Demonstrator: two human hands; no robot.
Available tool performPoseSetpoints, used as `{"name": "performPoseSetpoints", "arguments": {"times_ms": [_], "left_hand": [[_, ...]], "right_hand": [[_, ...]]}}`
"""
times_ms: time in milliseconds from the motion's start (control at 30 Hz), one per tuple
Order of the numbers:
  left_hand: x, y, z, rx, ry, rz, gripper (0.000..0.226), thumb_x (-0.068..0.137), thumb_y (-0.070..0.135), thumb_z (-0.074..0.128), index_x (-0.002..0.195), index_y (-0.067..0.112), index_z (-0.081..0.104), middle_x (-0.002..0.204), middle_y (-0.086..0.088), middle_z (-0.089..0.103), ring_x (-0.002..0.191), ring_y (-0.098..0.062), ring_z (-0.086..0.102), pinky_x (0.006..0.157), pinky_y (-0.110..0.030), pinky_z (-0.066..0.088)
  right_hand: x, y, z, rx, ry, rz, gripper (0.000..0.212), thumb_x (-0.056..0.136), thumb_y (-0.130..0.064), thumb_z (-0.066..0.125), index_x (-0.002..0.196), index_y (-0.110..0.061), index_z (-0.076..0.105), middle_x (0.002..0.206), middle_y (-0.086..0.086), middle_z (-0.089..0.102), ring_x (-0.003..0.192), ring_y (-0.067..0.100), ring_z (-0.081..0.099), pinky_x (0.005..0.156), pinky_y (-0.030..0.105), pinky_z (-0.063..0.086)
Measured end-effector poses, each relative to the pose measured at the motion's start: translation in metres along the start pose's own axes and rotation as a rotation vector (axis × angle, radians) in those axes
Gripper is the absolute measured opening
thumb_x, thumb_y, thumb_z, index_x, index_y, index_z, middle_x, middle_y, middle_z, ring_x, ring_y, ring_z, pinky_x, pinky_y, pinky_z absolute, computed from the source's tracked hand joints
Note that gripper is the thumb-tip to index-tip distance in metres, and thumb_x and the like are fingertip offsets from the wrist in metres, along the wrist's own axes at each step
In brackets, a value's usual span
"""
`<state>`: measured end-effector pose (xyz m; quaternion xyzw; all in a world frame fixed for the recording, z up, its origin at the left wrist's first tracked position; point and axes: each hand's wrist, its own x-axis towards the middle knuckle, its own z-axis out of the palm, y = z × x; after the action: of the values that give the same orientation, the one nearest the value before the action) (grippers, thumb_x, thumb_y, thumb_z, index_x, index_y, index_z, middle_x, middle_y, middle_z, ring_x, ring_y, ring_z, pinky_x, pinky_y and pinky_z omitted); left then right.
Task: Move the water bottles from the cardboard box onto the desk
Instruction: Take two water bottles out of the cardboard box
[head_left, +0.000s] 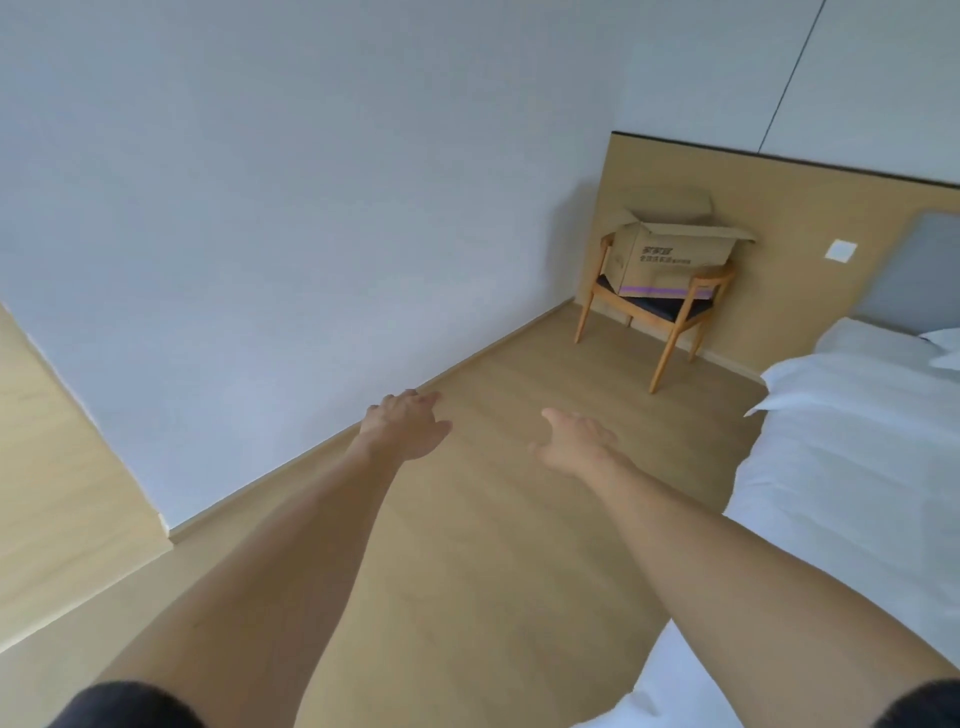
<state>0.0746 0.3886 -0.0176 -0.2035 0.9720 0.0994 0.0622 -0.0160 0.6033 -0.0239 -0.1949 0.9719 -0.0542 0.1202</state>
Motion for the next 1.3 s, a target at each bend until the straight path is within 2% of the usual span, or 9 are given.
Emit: {"name": "performPoseSetpoints", "arguments": {"times_ms": [433, 600, 800, 1033, 1200, 1300], "left_hand": [[0.211, 0.078, -0.021, 0.068, -0.031, 0.157, 0.050, 0.102, 0.047, 0.040, 0.150, 0.033, 0.037, 0.144, -0.003, 0.048, 0.130, -0.027, 0.046, 0.105, -0.041, 0.040], [0.307, 0.134, -0.037, 0.067, -0.022, 0.207, 0.047, 0.101, 0.046, 0.042, 0.145, 0.030, 0.043, 0.137, -0.003, 0.053, 0.125, -0.028, 0.049, 0.101, -0.040, 0.040], [0.400, 0.209, -0.041, 0.072, -0.032, 0.328, 0.043, 0.101, 0.042, 0.042, 0.141, 0.028, 0.048, 0.136, -0.005, 0.053, 0.124, -0.029, 0.051, 0.098, -0.041, 0.042], [0.495, 0.297, -0.029, 0.060, -0.084, 0.466, 0.045, 0.100, 0.038, 0.041, 0.145, 0.030, 0.045, 0.147, -0.005, 0.047, 0.132, -0.031, 0.046, 0.103, -0.043, 0.038], [0.572, 0.359, -0.026, 0.047, -0.110, 0.562, 0.053, 0.100, 0.044, 0.042, 0.151, 0.031, 0.037, 0.151, -0.008, 0.044, 0.135, -0.033, 0.043, 0.107, -0.048, 0.038], [0.625, 0.393, -0.027, 0.038, -0.118, 0.619, 0.055, 0.100, 0.048, 0.042, 0.152, 0.031, 0.036, 0.153, -0.007, 0.042, 0.137, -0.033, 0.043, 0.109, -0.050, 0.038]], "right_hand": [[0.182, 0.075, -0.028, 0.074, -0.034, 0.196, 0.067, 0.096, -0.056, 0.051, 0.155, -0.032, 0.030, 0.152, 0.004, 0.047, 0.140, 0.028, 0.043, 0.107, 0.042, 0.039], [0.264, 0.122, -0.061, 0.128, -0.028, 0.250, 0.067, 0.096, -0.054, 0.054, 0.154, -0.031, 0.032, 0.153, 0.005, 0.045, 0.141, 0.030, 0.042, 0.108, 0.047, 0.038], [0.334, 0.174, -0.097, 0.138, 0.006, 0.304, 0.067, 0.096, -0.053, 0.055, 0.154, -0.028, 0.031, 0.151, 0.009, 0.047, 0.137, 0.033, 0.046, 0.107, 0.049, 0.044], [0.395, 0.237, -0.122, 0.144, 0.029, 0.377, 0.062, 0.096, -0.052, 0.054, 0.150, -0.026, 0.036, 0.146, 0.009, 0.051, 0.133, 0.032, 0.048, 0.104, 0.048, 0.045], [0.448, 0.282, -0.141, 0.172, 0.090, 0.468, 0.062, 0.094, -0.053, 0.053, 0.149, -0.027, 0.037, 0.140, 0.007, 0.053, 0.128, 0.030, 0.051, 0.098, 0.044, 0.044], [0.488, 0.307, -0.158, 0.183, 0.109, 0.521, 0.063, 0.094, -0.052, 0.053, 0.149, -0.027, 0.035, 0.142, 0.007, 0.051, 0.130, 0.031, 0.049, 0.103, 0.046, 0.045]]}}
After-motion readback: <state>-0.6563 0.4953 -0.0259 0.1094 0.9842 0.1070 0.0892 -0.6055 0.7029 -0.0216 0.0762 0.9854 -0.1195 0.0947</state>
